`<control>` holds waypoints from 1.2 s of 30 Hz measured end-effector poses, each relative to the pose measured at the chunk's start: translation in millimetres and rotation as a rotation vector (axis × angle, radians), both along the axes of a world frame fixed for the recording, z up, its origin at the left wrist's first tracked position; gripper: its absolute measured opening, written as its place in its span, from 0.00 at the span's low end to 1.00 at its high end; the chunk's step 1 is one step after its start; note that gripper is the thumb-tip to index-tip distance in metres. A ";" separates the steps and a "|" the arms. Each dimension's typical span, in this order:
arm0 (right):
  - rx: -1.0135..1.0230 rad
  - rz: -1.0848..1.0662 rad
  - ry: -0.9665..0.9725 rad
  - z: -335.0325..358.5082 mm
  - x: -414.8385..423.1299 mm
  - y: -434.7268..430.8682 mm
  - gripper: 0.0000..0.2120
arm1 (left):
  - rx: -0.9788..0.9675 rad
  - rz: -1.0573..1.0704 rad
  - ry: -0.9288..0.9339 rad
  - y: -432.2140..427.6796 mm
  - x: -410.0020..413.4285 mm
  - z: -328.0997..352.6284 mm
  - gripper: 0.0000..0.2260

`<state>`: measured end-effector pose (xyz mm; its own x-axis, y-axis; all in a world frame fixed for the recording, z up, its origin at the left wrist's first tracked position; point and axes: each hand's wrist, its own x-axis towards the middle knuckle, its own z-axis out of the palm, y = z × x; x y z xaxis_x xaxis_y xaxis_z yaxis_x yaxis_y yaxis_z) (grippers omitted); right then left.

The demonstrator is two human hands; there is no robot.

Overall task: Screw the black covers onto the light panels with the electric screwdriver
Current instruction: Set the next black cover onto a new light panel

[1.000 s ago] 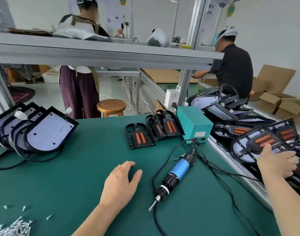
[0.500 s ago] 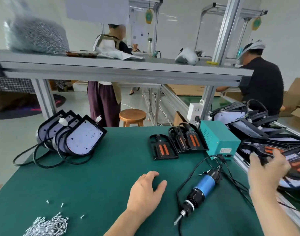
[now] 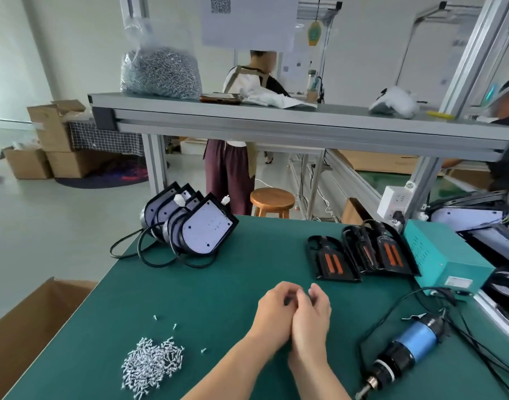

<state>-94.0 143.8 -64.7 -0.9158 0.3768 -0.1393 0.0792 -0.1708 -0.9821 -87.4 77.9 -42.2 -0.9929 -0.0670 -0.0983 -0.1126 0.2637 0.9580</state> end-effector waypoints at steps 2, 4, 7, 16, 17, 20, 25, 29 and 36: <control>0.051 0.005 0.058 -3.1 2.4 -6.4 0.18 | -0.022 0.061 0.023 -12.6 -2.6 1.7 0.08; 0.152 0.039 0.117 -6.4 6.9 -7.3 0.18 | -0.070 0.119 0.077 -26.4 -6.3 3.3 0.08; 0.219 0.086 0.143 -11.1 10.7 -5.8 0.17 | -0.111 0.232 0.189 -46.2 -10.8 11.6 0.06; 0.364 0.202 0.109 -10.0 -6.3 -26.1 0.17 | -0.283 0.773 0.449 -133.0 -59.0 58.7 0.06; 0.404 0.222 0.117 -9.0 -10.8 -31.2 0.18 | -0.331 0.807 0.436 -141.2 -65.4 61.3 0.07; 0.513 0.293 0.156 -6.2 -24.9 -52.4 0.18 | -0.415 0.900 0.339 -169.0 -81.7 66.0 0.11; 0.686 0.457 0.283 -5.4 -52.0 -89.3 0.22 | -0.381 0.988 0.129 -231.4 -102.6 69.5 0.19; 0.832 0.558 0.383 -6.9 -73.9 -113.1 0.26 | -0.273 0.880 -0.034 -274.4 -121.2 60.7 0.28; 0.957 0.597 0.484 -6.1 -105.5 -153.4 0.21 | 0.079 0.649 -0.035 -304.3 -141.0 37.2 0.27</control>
<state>-199.5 -9.7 -70.9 -0.8599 -0.3562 0.3656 -0.5101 0.5734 -0.6411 -228.4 -226.4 -5.1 -0.7495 -0.6426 -0.1590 -0.2566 0.0606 0.9646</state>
